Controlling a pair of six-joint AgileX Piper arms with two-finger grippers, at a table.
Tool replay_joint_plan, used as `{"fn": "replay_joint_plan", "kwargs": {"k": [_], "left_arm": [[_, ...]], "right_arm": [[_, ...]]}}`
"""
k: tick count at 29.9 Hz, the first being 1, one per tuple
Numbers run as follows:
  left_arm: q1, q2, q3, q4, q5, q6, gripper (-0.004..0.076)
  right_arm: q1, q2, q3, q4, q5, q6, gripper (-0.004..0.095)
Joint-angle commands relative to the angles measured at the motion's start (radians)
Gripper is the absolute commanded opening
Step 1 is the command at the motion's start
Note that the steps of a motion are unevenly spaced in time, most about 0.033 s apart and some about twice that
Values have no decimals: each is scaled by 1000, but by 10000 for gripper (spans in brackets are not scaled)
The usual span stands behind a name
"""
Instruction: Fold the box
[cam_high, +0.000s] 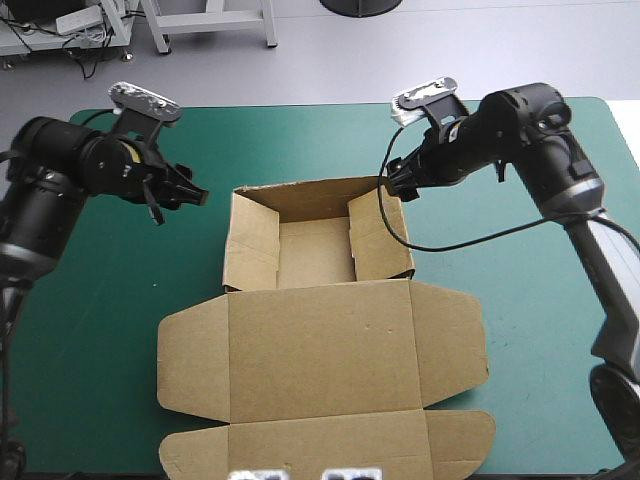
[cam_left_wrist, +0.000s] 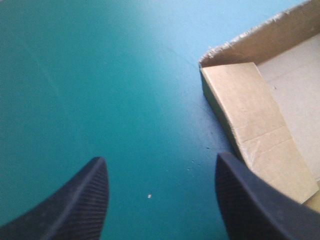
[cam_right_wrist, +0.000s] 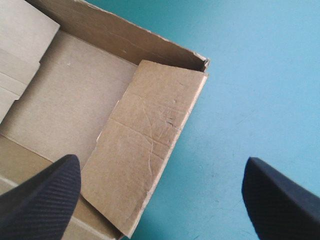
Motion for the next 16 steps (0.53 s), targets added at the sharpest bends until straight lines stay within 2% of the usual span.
{"fn": "replay_joint_plan", "kwargs": {"k": [1,3,5,6,10,16], "left_arm": [[-1,-124,-32,60,36,1,265],[-1,-178,-32,62,38,4,143],[-1,-227,-19,56,43,24,25],[-1,-255,-6,56,43,26,-9],[-1,-351,80,65,43,28,-8],[-1,-497,298,146,43,-12,-8]], "right_arm": [[-7,-115,-31,4,7,-45,809],[-7,-136,-31,4,7,-55,780],[-7,-150,-31,10,7,-55,718],[-7,-152,-31,19,7,-55,668],[-7,-145,-26,24,7,-55,425],[-7,-103,-26,23,7,-55,142]]}}
